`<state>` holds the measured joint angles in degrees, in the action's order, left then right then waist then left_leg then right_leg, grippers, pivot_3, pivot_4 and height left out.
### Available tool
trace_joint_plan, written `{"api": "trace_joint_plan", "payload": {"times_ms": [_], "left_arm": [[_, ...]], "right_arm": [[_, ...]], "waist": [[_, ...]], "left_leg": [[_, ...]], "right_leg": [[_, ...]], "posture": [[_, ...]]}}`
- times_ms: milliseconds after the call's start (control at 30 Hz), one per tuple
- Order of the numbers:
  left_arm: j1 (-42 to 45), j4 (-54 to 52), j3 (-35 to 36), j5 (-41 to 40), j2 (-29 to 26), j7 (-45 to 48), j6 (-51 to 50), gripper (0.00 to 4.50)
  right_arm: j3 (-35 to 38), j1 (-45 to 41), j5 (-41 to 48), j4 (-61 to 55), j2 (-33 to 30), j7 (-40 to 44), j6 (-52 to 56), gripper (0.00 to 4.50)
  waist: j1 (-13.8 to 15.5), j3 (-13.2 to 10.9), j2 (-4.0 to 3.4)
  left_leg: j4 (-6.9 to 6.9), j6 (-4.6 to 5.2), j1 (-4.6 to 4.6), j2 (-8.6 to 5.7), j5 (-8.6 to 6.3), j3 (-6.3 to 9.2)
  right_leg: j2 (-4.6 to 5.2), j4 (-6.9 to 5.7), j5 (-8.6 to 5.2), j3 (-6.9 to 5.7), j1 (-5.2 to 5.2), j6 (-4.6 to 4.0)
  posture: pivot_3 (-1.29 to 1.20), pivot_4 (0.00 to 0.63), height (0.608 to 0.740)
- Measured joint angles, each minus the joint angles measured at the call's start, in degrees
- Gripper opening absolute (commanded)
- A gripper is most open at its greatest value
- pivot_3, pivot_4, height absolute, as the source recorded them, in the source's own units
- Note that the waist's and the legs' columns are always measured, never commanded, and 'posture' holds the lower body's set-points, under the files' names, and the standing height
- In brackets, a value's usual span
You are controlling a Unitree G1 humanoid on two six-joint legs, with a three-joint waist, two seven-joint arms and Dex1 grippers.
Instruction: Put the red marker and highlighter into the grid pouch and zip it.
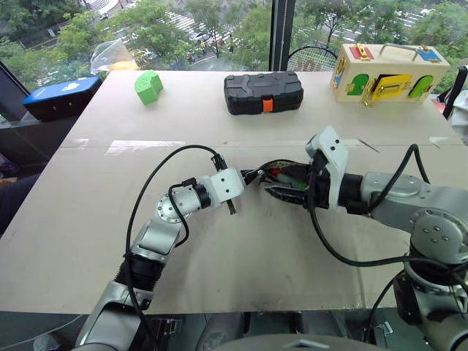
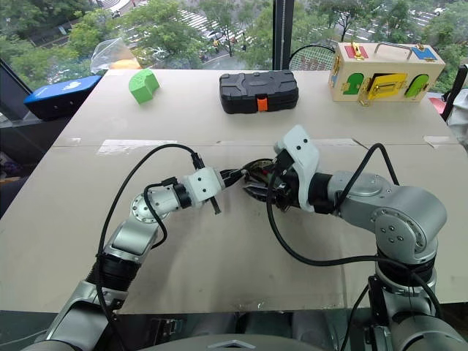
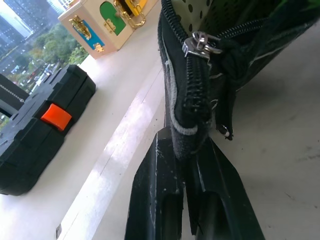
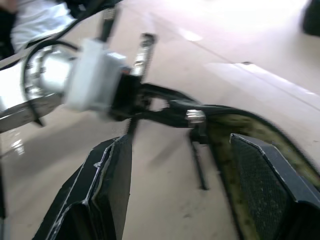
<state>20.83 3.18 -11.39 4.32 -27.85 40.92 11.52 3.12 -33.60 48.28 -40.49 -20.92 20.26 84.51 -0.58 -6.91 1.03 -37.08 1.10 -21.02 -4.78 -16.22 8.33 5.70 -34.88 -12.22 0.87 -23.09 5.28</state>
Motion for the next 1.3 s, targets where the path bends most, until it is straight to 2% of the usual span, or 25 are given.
{"api": "trace_joint_plan", "payload": {"times_ms": [267,1033,1300], "left_arm": [[0.0,0.27,0.0,-0.02,-0.12,0.15,0.63,0.0],[-0.05,0.25,0.0,-0.01,-0.22,0.25,0.92,0.0],[-0.25,-0.21,0.0,0.01,-0.23,0.25,0.86,0.0]], "right_arm": [[-2.33,0.86,0.01,-0.03,2.27,-2.28,0.34,3.11],[-8.84,0.87,-5.3,7.72,3.55,-3.4,-4.21,3.11],[-8.81,0.73,-6.58,10.79,7.97,-4.81,-5.05,3.11]], "waist": [[0.0,0.0,0.0],[-0.02,-0.01,-0.01],[-0.07,-0.01,-0.02]], "left_leg": [[-0.02,0.0,0.0,-0.01,0.0,-0.01],[-0.01,0.0,0.0,-0.02,0.0,-0.01],[-0.01,0.0,0.01,-0.02,0.0,-0.01]], "right_leg": [[0.01,-0.01,0.0,0.01,0.0,0.0],[0.01,-0.01,0.0,0.01,0.0,0.0],[0.0,-0.02,0.0,0.02,-0.01,0.0]], "posture": [[0.0,0.15,0.74],[0.0,0.15,0.74],[0.0,0.15,0.74]]}}
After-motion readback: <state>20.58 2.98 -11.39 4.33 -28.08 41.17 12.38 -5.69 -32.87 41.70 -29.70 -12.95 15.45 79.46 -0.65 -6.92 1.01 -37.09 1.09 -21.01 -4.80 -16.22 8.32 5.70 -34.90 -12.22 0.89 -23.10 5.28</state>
